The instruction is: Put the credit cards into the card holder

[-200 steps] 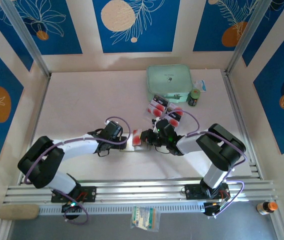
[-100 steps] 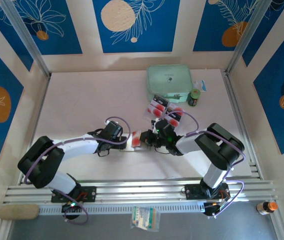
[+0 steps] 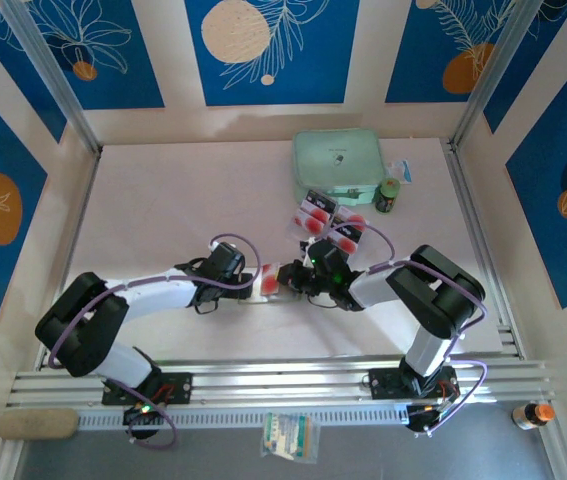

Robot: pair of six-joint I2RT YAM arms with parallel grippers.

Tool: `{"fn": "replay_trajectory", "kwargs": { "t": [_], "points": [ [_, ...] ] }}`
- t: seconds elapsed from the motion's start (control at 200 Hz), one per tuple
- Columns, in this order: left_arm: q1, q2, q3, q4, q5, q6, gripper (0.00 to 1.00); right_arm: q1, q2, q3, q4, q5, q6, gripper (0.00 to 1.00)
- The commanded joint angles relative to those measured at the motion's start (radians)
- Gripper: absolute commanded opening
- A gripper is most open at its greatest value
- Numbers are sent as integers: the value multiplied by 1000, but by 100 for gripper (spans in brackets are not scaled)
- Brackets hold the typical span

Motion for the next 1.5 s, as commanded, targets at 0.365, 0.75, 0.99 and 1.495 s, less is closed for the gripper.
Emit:
{"fn": "replay_trajectory", "kwargs": {
  "t": [0.365, 0.75, 0.99, 1.495],
  "points": [
    [-7, 8, -13, -13, -20, -14, 94, 23, -32, -13, -96, -1, 16, 0],
    [-8, 7, -16, -10, -20, -15, 94, 27, -39, -20, -129, 4, 21, 0],
    [-7, 11, -16, -8, -19, -15, 94, 24, -19, 9, -166, -6, 24, 0],
    [-7, 12, -17, -3, -17, -15, 94, 1, 47, 57, -169, -75, 21, 0]
  ]
}}
